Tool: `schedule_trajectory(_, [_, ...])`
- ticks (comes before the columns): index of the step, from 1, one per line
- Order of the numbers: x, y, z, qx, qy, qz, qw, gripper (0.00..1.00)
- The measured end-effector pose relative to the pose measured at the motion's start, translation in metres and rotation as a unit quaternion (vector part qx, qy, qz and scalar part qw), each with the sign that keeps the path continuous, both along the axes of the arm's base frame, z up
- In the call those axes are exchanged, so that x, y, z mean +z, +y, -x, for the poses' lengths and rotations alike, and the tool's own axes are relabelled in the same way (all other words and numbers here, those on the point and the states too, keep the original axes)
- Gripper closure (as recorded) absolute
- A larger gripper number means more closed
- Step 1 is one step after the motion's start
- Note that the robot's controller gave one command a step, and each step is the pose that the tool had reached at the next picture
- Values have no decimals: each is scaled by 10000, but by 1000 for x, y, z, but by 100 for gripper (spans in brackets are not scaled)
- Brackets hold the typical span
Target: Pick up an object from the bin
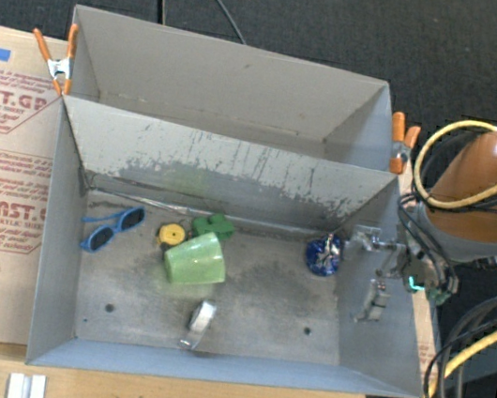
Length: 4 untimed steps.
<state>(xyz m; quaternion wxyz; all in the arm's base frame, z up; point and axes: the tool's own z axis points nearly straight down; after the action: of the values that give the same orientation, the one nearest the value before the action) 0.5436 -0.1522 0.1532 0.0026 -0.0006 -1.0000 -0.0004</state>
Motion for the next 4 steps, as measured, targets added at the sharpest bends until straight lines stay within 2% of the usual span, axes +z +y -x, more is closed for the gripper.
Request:
schedule_trajectory(1, [-69,19,-44,1728,-24,-13,9850,0])
schedule_trajectory(2, [-67,19,-45,1719,-41,-4,9851,100])
schedule_trajectory(3, [-67,19,-45,1720,-37,-2,9851,0])
schedule_trajectory(4, [-80,13,-50,884,-91,-13,9960,0])
